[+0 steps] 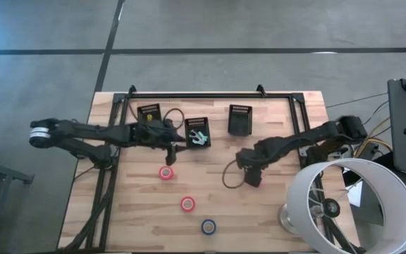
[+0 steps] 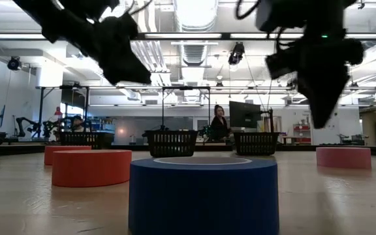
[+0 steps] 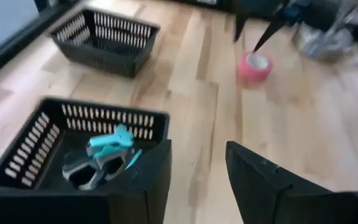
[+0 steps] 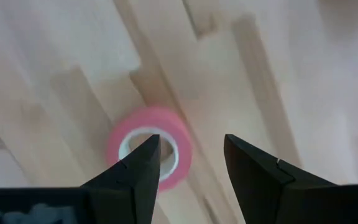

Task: Pick and place Stapler, Stapler remover, tape
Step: Put the pink tape into the right black bin

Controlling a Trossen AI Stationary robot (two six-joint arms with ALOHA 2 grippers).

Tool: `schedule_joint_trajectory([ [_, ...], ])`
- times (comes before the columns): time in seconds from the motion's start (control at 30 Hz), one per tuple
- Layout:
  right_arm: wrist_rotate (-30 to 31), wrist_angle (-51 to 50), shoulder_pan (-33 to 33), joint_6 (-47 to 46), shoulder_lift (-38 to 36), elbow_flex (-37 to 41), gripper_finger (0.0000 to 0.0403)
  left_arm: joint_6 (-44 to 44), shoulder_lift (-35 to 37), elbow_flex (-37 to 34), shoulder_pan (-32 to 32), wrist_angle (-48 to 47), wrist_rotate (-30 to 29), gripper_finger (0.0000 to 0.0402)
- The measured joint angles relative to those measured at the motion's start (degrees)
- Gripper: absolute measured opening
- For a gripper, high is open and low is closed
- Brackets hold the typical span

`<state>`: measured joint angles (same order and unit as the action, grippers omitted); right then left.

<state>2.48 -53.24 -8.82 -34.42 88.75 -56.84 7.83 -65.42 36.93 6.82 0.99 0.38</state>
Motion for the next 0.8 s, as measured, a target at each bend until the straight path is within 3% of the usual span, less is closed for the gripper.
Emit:
schedule_joint_trajectory([
  [0.13, -0.22, 0.06, -1.92, -2.81, -0.84, 4.24, 0.0172, -1.84, -5.47, -0.02, -0.10, 5.55, 0.66, 0.0156],
  [0.3, -1.43, 2.22, -3.14, -5.26, -1.18, 8.30, 0.0172, -4.14, -11.48, 0.02, -0.56, 15.14, 5.90, 0.0156],
  [0.8, -0.94, 4.33, -3.30, -7.65, -2.06, 6.88, 0.0183, -2.85, -13.16, 1.70, -0.53, 14.76, 6.04, 0.0156],
])
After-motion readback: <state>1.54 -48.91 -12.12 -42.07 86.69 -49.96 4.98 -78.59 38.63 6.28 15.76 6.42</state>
